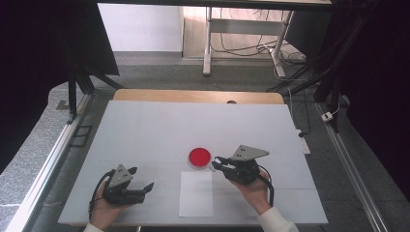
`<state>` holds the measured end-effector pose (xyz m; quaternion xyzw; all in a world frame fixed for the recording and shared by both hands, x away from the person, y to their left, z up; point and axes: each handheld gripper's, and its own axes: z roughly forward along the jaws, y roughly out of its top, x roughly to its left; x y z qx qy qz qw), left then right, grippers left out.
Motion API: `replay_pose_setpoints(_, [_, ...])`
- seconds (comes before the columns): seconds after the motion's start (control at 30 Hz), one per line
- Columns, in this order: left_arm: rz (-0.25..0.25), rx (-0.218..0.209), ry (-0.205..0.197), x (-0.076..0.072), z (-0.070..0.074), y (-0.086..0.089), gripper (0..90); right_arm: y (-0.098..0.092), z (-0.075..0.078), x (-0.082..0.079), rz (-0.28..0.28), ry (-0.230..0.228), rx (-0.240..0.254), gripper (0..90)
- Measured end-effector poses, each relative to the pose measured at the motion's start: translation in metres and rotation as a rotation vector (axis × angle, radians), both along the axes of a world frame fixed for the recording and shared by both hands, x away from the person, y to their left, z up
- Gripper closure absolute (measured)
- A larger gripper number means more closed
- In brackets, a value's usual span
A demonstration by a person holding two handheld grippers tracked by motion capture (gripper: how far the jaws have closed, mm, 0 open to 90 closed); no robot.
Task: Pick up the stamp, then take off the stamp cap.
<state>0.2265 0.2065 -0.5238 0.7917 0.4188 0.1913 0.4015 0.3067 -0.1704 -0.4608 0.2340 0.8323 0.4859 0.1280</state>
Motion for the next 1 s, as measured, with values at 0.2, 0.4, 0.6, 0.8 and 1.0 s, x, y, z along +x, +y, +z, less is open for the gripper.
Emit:
replay_pose_setpoints(0.2, [0.001, 0.001, -0.003, 0.000, 0.000, 0.000, 16.9, 0.002, -0.001, 0.000, -0.002, 0.000, -0.001, 74.9])
replay_pose_setpoints(0.4, [0.004, 0.001, -0.010, -0.001, 0.002, 0.000, 16.9, 0.003, -0.001, 0.000, -0.003, 0.000, 0.007, 74.9])
replay_pose_setpoints(0.6, [0.002, -0.003, -0.020, 0.001, 0.005, -0.004, 16.8, 0.004, -0.002, 0.001, -0.003, 0.003, 0.006, 74.9])
replay_pose_setpoints(0.8, [-0.011, -0.003, -0.038, 0.004, 0.013, -0.012, 16.7, 0.003, -0.001, 0.001, -0.005, 0.002, 0.010, 74.9])
replay_pose_setpoints(1.0, [-0.027, -0.006, -0.051, 0.009, 0.019, -0.022, 16.7, 0.003, 0.000, 0.001, -0.001, 0.002, 0.014, 74.9])
